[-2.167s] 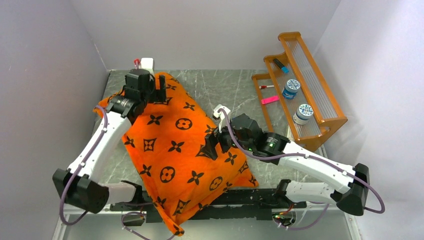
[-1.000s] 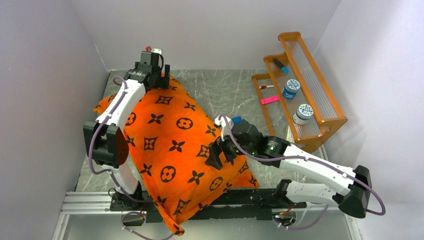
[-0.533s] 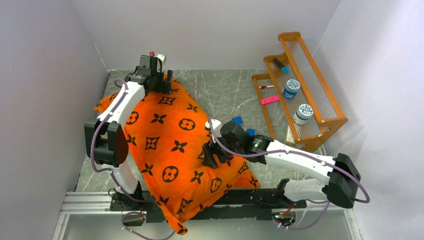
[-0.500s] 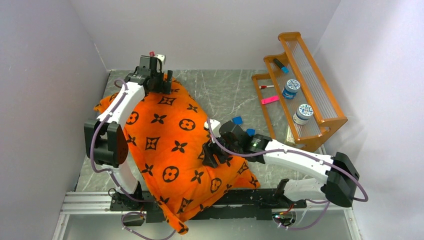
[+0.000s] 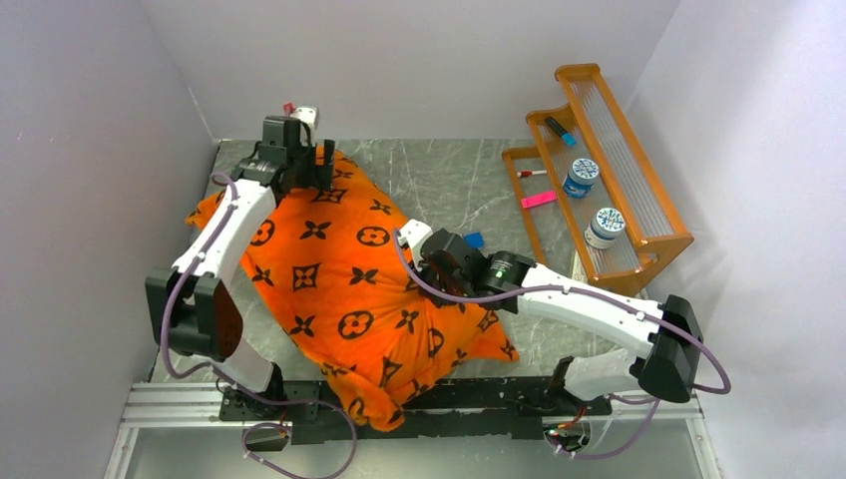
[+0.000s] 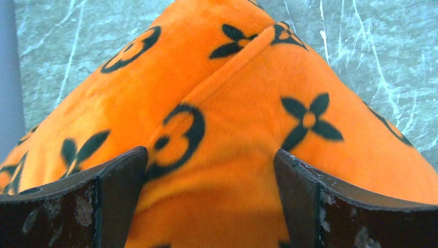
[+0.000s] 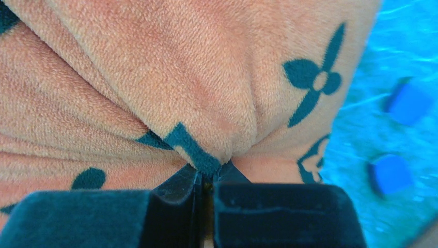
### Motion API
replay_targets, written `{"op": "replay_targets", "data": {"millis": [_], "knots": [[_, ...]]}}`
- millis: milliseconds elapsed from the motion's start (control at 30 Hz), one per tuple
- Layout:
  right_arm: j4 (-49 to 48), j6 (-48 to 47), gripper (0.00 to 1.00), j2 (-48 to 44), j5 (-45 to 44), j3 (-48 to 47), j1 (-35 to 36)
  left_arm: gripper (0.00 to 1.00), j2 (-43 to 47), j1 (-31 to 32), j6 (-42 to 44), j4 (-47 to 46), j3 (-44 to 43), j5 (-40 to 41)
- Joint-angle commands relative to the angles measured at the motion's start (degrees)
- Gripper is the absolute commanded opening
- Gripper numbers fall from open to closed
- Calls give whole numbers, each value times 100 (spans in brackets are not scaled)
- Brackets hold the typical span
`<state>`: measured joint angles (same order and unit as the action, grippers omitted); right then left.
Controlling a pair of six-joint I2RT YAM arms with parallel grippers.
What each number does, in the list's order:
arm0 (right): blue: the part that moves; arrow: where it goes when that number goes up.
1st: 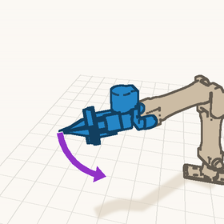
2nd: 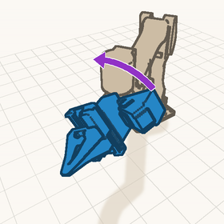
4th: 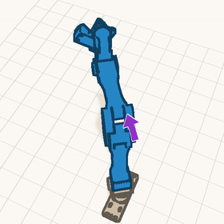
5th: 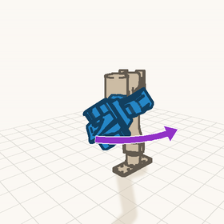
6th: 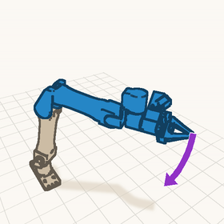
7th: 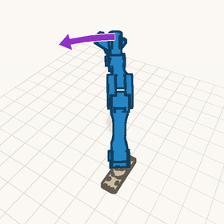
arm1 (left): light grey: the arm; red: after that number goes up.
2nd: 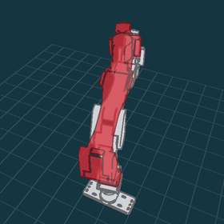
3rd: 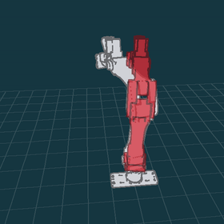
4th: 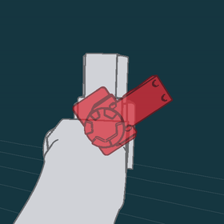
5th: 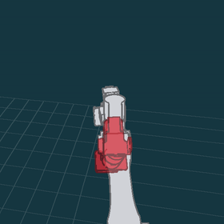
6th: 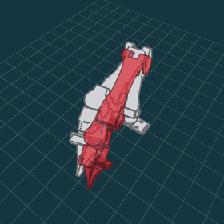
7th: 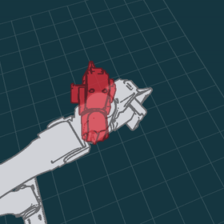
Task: Remove the pillowcase from the pillow
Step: Adjust the pillow at the center of the board.
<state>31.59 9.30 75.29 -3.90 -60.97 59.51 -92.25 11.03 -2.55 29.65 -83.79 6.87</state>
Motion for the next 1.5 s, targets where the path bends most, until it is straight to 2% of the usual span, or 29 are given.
{"op": "replay_targets", "data": {"millis": [0,133,267,733,900,1000,1200,1367,1433,1467], "knots": [[-398,-807,0,-12,-2384,-585,-165,97,755,-228,-207,342,154,-137],[-789,-1245,0,-190,-2430,-664,-166,97,1226,-369,-318,349,191,-70],[-976,-1392,0,-399,-2175,-462,-162,97,1305,-474,-441,468,4,-138],[-1754,-648,0,-1189,-683,1054,-137,97,-224,-804,-683,881,-1112,-642],[-1970,-629,0,-1186,-588,1259,-95,97,-852,-803,-550,1288,-1696,-817],[-2046,-631,0,-1200,-574,1334,-87,97,-984,-810,-501,1278,-1462,-843],[-2113,-631,0,-1145,-571,1403,-67,97,-978,-804,-574,875,-425,-1257],[-2139,-686,0,-1093,-683,1327,-58,82,-1004,-819,-480,763,131,-1738],[-2120,-706,0,-1042,-789,1217,-61,73,-924,-821,-461,712,251,-1824],[-2103,-716,0,-1008,-886,1146,-57,66,-805,-821,-483,647,327,-1793]]}}
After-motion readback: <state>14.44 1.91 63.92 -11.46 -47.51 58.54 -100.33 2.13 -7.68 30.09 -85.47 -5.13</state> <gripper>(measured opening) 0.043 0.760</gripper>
